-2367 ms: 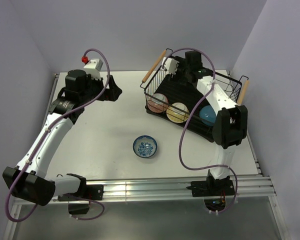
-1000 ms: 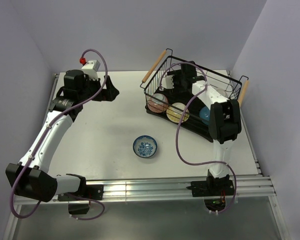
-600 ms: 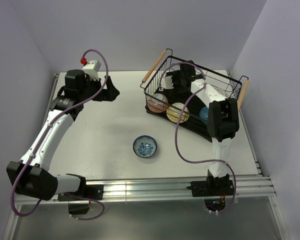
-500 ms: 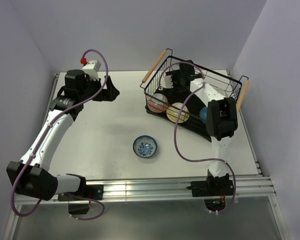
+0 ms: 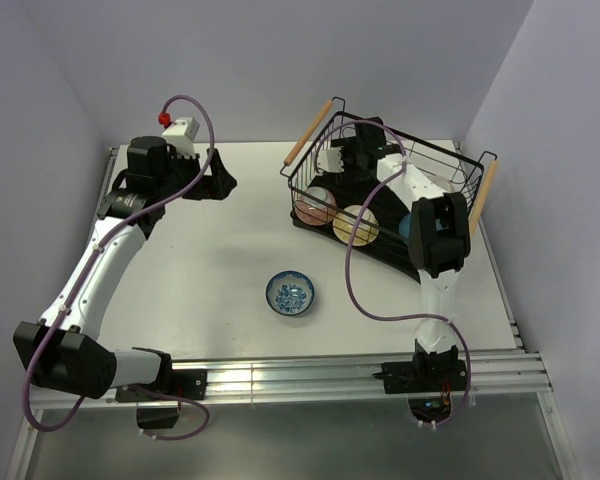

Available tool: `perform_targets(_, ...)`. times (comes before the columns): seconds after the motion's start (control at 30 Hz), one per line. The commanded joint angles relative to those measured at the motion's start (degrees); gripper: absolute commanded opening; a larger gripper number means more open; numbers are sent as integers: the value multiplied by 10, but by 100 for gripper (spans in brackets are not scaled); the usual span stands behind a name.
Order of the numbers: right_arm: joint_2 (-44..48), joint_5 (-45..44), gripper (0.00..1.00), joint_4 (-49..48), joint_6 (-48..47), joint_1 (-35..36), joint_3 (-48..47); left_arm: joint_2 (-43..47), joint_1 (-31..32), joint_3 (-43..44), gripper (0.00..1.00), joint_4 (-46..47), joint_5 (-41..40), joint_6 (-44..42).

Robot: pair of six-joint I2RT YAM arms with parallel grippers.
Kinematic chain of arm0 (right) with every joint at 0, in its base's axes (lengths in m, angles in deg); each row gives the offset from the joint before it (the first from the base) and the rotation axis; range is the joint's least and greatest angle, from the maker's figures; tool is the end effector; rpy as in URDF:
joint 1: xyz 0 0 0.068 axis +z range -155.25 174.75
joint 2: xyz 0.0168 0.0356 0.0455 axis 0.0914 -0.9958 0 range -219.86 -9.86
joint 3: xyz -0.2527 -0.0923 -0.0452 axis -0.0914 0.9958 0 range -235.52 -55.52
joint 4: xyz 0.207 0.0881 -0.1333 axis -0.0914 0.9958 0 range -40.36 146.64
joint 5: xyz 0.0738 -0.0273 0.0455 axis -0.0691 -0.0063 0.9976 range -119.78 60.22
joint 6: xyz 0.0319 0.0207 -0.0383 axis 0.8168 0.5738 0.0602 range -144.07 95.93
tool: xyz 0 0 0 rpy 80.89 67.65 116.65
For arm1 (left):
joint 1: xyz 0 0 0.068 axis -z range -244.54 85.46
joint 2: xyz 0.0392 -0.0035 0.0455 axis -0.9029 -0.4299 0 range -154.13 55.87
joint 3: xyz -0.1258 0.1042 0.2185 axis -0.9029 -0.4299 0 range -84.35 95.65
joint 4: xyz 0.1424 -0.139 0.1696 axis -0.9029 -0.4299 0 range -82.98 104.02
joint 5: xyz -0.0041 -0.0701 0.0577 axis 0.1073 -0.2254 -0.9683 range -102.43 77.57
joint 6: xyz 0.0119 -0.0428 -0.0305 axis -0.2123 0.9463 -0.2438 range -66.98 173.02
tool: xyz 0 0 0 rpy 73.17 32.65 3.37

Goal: Load the bowls into the dish rack

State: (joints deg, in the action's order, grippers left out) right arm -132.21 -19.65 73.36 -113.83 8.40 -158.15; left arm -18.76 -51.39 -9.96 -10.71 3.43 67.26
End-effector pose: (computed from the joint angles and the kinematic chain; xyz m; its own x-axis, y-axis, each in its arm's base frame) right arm 0.4759 0.1220 0.2353 0.3535 -0.9272 -0.1241 -0.6697 -0.1583 -0.7256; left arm 0.2835 -0.0761 0.3814 -0.5116 -0.1234 -0.8503 0.3448 0.8770 -0.3347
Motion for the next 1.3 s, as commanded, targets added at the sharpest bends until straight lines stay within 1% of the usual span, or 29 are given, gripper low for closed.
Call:
perform_targets(0.0,25,11,20,11,-12,10,0,-2,-2,25,99,8,15,-5)
perform_targets(0.1,33,9,24,-2,-19,12,15,-1,-3,27,100,8,13,-7)
perform_targets(0.13,33,6,29,-6,-21,13,23,-2,-3,27,99,7,12,-10)
perform_targets(0.23,35,3,38,-10,-23,14,27,-2,-4,32,100,3,11,-12)
perform_targets(0.27,36,4,43,-10,-21,14,27,-2,-5,34,99,2,12,-12)
perform_targets(0.3,36,2,46,-9,-21,15,27,-2,-6,35,100,2,11,-13)
perform_targets(0.37,39,4,51,-7,-17,16,26,-2,-6,35,100,2,13,-14)
perform_targets(0.5,41,8,57,8,-17,18,19,-2,-7,35,99,3,15,-14)
perform_targets(0.53,43,8,61,11,-17,18,16,-2,-8,35,99,2,14,-14)
perform_targets(0.6,45,9,65,12,-17,17,18,-1,-8,35,99,2,15,-14)
perform_targets(0.63,47,8,75,13,-17,18,19,-1,-8,35,99,2,14,-15)
perform_targets(0.67,49,6,78,12,-14,18,18,0,-8,36,100,1,14,-15)
perform_targets(0.7,50,6,84,13,-13,19,19,1,-8,36,99,1,14,-15)
perform_targets(0.73,50,3,87,13,-11,19,18,1,-8,37,100,1,15,-14)
perform_targets(0.8,49,2,88,15,-9,19,18,-2,-8,39,100,-4,15,-12)
perform_targets(0.83,49,1,92,14,-8,20,18,-2,-8,41,99,-6,16,-11)
perform_targets(1.1,54,4,99,23,5,23,9,5,-11,37,99,-8,19,-14)
perform_targets(1.27,55,4,100,45,17,23,-3,-3,-12,49,99,-21,22,-11)
